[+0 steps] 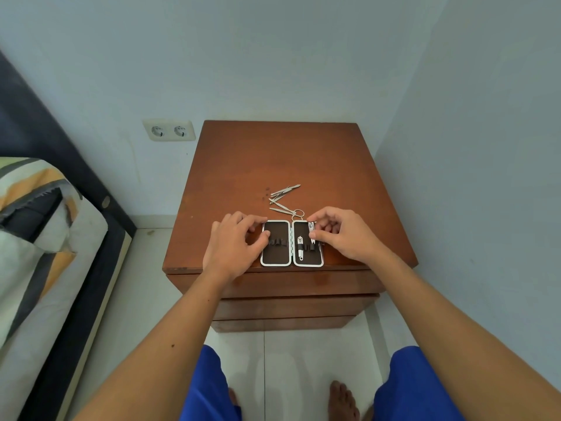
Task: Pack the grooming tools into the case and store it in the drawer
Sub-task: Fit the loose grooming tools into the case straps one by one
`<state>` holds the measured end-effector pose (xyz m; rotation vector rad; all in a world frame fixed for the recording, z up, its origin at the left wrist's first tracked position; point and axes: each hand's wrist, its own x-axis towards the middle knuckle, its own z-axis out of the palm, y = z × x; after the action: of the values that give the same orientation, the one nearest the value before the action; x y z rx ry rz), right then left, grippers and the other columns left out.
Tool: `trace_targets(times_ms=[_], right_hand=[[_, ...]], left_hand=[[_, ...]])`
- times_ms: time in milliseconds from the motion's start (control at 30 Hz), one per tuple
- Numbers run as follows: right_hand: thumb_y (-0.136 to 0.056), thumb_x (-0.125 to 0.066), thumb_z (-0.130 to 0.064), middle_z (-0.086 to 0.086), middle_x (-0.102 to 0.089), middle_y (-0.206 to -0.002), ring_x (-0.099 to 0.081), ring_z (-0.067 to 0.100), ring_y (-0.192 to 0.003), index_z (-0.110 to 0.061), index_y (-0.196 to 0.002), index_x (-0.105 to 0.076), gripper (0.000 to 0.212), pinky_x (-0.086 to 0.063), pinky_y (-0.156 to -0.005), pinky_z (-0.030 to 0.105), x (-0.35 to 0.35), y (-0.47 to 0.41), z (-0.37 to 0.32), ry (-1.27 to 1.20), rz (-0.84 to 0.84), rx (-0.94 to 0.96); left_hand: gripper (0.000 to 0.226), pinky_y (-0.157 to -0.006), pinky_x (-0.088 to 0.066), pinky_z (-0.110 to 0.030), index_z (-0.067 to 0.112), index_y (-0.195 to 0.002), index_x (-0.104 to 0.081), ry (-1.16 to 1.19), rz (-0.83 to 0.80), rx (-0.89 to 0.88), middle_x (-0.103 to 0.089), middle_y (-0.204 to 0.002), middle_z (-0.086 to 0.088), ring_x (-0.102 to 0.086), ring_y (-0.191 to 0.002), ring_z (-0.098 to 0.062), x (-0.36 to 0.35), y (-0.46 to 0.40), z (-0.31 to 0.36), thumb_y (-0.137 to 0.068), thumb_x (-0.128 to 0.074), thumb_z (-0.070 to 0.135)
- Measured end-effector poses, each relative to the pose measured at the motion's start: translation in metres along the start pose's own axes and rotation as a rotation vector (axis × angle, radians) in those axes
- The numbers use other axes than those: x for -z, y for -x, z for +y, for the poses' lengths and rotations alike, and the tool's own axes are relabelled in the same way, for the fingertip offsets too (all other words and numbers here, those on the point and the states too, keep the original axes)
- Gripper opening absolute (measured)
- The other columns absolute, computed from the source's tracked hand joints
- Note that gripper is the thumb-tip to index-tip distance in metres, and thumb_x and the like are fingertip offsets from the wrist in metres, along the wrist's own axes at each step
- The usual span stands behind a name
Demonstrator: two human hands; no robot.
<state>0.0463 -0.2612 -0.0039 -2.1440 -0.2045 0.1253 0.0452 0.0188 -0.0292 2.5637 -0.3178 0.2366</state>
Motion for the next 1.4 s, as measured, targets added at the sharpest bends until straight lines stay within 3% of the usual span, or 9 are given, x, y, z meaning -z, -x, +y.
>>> trace_targets(times_ms=[167,333,533,667,733,867,1000,1233,1400], right_hand=[[-0.084,-0.087,-0.022,-0.015,-0.073,-0.087,-0.054,0.002,-0.076,-0.032,-0.108,-0.077,0.028,-0.04,-0.072,0.016,-0.005,0.009,0.005,0.095,0.041,0.074],[-0.088,-0.084,-0.028,-0.01,-0.064,-0.103,-0.056,0.008,-0.087,-0.025,-0.111,-0.079,0.024,-0.038,-0.077,0.013,-0.006,0.018,0.006,0.203,0.07,0.151],[-0.081,-0.086,-0.047,-0.014,-0.056,-0.109,-0.055,0.011,-0.098,-0.028,-0.117,-0.076,0.042,-0.038,-0.082,0.014,-0.005,0.033,0.006,0.277,0.052,0.137],[-0.079,-0.089,-0.041,-0.01,-0.057,-0.108,-0.054,0.015,-0.098,-0.025,-0.118,-0.077,0.044,-0.038,-0.085,0.015,-0.01,0.038,0.005,0.268,0.074,0.147],[-0.08,-0.089,-0.037,-0.01,-0.056,-0.107,-0.053,0.015,-0.097,-0.026,-0.118,-0.077,0.042,-0.036,-0.084,0.014,-0.012,0.039,0.005,0.251,0.08,0.145],[-0.079,-0.089,-0.037,-0.011,-0.057,-0.107,-0.052,0.013,-0.096,-0.027,-0.118,-0.077,0.042,-0.038,-0.086,0.018,-0.01,0.04,0.003,0.231,0.068,0.129],[-0.078,-0.09,-0.037,-0.014,-0.056,-0.107,-0.051,0.008,-0.094,-0.029,-0.118,-0.077,0.042,-0.037,-0.088,0.022,-0.008,0.04,0.001,0.212,0.042,0.111],[-0.081,-0.088,-0.038,-0.014,-0.057,-0.112,-0.053,0.013,-0.101,-0.036,-0.117,-0.076,0.038,-0.042,-0.089,0.019,-0.005,0.04,0.001,0.205,-0.009,0.081],[-0.084,-0.086,-0.032,-0.008,-0.066,-0.1,-0.059,0.007,-0.081,-0.029,-0.109,-0.078,0.026,-0.043,-0.074,0.015,-0.004,0.024,-0.001,0.081,0.17,0.044]], left_hand=[[0.029,-0.087,-0.036,-0.036,0.039,-0.126,-0.07,-0.011,-0.001,-0.002,-0.057,-0.098,0.015,-0.054,-0.099,-0.011,-0.001,0.0,0.0,-0.1,-0.06,0.05],[0.027,-0.085,-0.034,-0.035,0.038,-0.124,-0.071,0.001,0.019,0.0,-0.056,-0.095,0.015,-0.054,-0.097,-0.012,-0.001,0.0,0.001,-0.099,-0.063,0.047],[0.027,-0.086,-0.035,-0.036,0.038,-0.124,-0.072,0.003,0.016,0.005,-0.055,-0.094,0.015,-0.053,-0.097,-0.012,-0.001,0.0,0.002,-0.1,-0.063,0.047],[0.029,-0.088,-0.04,-0.04,0.038,-0.124,-0.072,0.009,0.012,-0.002,-0.055,-0.093,0.015,-0.053,-0.096,-0.012,0.0,0.0,0.002,-0.1,-0.062,0.049],[0.04,-0.09,-0.041,-0.042,0.039,-0.126,-0.07,0.018,-0.021,-0.006,-0.054,-0.095,0.016,-0.051,-0.096,-0.01,0.003,0.001,0.003,-0.096,-0.056,0.062],[0.088,-0.093,-0.034,-0.038,0.044,-0.138,-0.059,0.073,-0.167,-0.022,-0.051,-0.104,0.022,-0.045,-0.104,-0.006,0.016,0.004,0.003,-0.069,-0.052,0.097],[0.121,-0.097,-0.033,-0.038,0.044,-0.154,-0.044,-0.003,-0.269,-0.067,-0.049,-0.118,0.019,-0.04,-0.109,-0.007,0.022,0.004,0.001,-0.05,-0.059,0.105],[0.12,-0.1,-0.035,-0.039,0.046,-0.153,-0.042,-0.048,-0.27,-0.073,-0.048,-0.122,0.016,-0.039,-0.112,-0.008,0.02,0.004,0.0,-0.049,-0.066,0.102],[0.12,-0.099,-0.036,-0.039,0.047,-0.149,-0.044,-0.052,-0.262,-0.069,-0.049,-0.118,0.018,-0.042,-0.11,-0.008,0.02,0.003,0.003,-0.046,-0.066,0.103]])
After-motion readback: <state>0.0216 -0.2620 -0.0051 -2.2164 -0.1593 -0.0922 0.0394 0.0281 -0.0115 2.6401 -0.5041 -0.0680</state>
